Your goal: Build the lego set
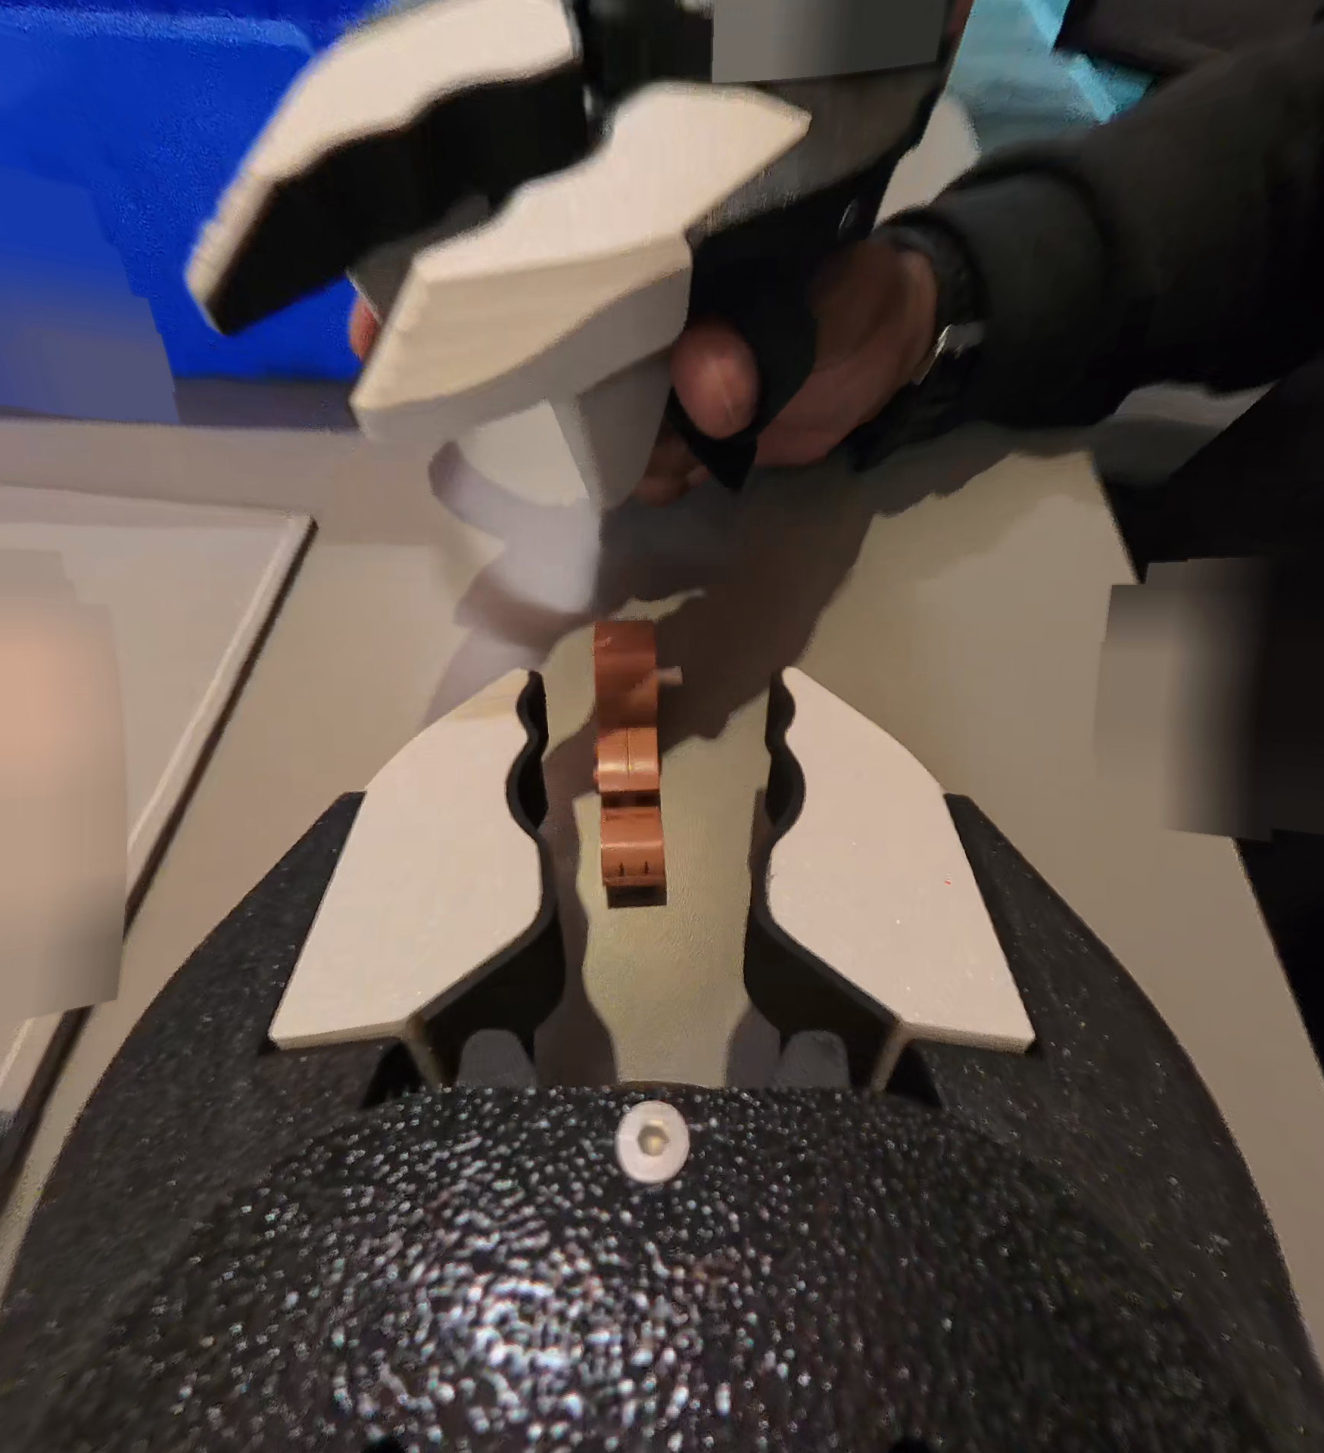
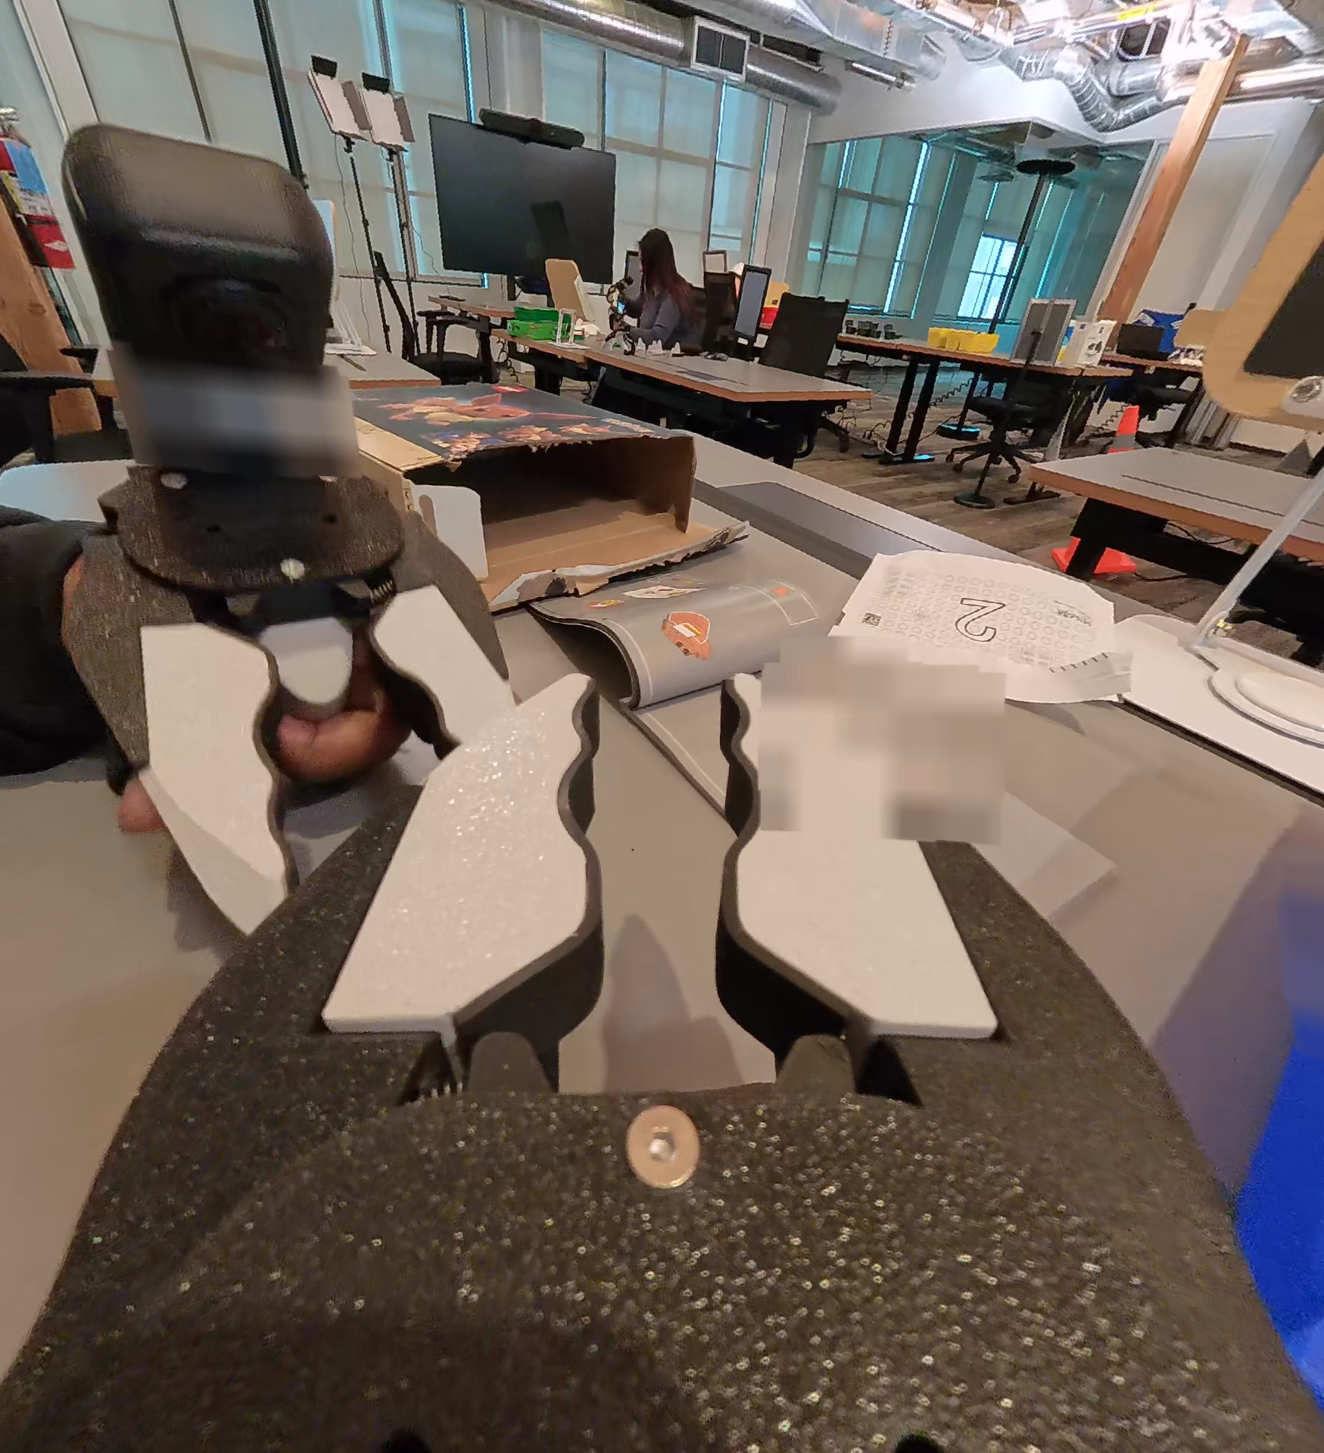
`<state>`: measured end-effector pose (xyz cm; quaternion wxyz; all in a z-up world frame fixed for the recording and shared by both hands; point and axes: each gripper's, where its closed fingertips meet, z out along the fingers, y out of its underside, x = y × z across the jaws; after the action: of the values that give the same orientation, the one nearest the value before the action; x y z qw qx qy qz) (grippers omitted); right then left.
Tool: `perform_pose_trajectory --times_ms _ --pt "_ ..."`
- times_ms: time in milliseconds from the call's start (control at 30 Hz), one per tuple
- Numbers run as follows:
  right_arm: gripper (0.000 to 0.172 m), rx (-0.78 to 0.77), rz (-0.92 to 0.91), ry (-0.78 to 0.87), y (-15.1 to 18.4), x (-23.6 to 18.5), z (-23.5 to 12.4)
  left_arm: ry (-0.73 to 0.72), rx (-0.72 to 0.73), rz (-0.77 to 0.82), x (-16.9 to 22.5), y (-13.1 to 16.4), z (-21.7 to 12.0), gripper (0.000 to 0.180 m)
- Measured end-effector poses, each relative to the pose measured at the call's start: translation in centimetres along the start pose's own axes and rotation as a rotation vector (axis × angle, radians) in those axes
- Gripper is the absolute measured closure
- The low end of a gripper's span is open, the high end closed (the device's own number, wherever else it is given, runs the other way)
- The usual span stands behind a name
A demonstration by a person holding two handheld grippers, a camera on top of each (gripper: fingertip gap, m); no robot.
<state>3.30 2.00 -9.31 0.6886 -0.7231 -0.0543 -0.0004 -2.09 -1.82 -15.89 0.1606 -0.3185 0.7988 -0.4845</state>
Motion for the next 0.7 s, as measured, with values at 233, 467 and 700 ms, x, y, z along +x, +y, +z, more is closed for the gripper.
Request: perform_pose_trajectory --times_ms 233,467,700 --pt "0.141 0.031 0.052 -0.002 -0.2 1.7 -1.4 -0.217 0.281 0.069 -4.1 -3.9 -4.1 0.125" --pt "0.139 0.07 0.078 -0.046 -0.4 1.5 -2.2 -0.422 0.169 0.072 -9.0 -3.0 -4.9 0.124" --pt "0.137 0.042 0.048 -0.047 0.2 1.2 -2.3 -0.363 -0.03 0.123 -12.0 -3.2 0.1 0.126"
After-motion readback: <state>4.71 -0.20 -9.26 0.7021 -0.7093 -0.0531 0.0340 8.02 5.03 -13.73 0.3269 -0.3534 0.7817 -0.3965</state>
